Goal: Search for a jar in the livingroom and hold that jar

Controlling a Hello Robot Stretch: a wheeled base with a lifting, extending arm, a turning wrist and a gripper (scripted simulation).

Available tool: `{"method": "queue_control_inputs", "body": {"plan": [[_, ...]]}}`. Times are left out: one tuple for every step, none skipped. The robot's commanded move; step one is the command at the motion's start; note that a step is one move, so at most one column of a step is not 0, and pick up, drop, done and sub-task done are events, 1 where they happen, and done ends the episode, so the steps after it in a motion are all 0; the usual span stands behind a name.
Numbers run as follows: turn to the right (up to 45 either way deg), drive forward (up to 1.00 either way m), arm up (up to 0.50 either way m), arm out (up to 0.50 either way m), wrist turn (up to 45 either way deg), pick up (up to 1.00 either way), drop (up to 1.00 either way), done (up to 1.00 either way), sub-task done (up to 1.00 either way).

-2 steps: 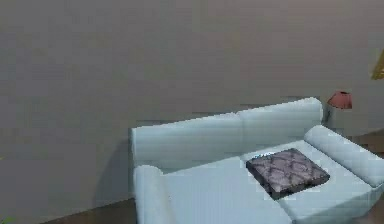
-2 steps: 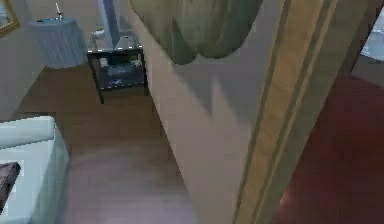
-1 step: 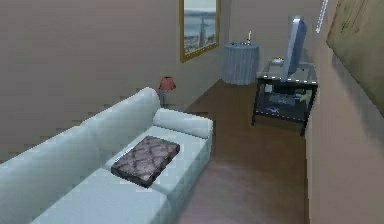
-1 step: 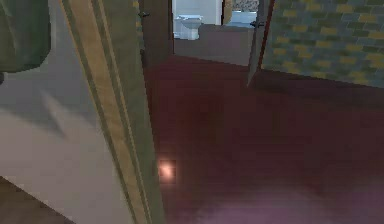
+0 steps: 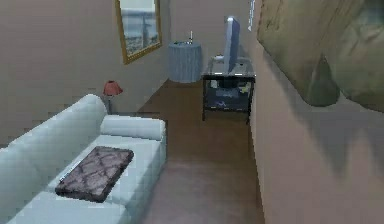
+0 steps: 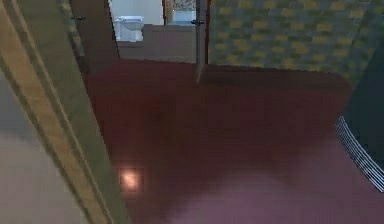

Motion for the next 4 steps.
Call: {"method": "queue_control_inputs", "body": {"plan": [[0.0,1.00,0.00,0.00,0.0,0.00,0.00,0.00,0.00],[0.0,0.85,0.00,0.00,0.0,0.00,0.00,0.00,0.00],[-9.0,0.00,0.00,0.00,0.0,0.00,0.00,0.00,0.00],[0.0,1.00,0.00,0.00,0.0,0.00,0.00,0.00,0.00]]}}
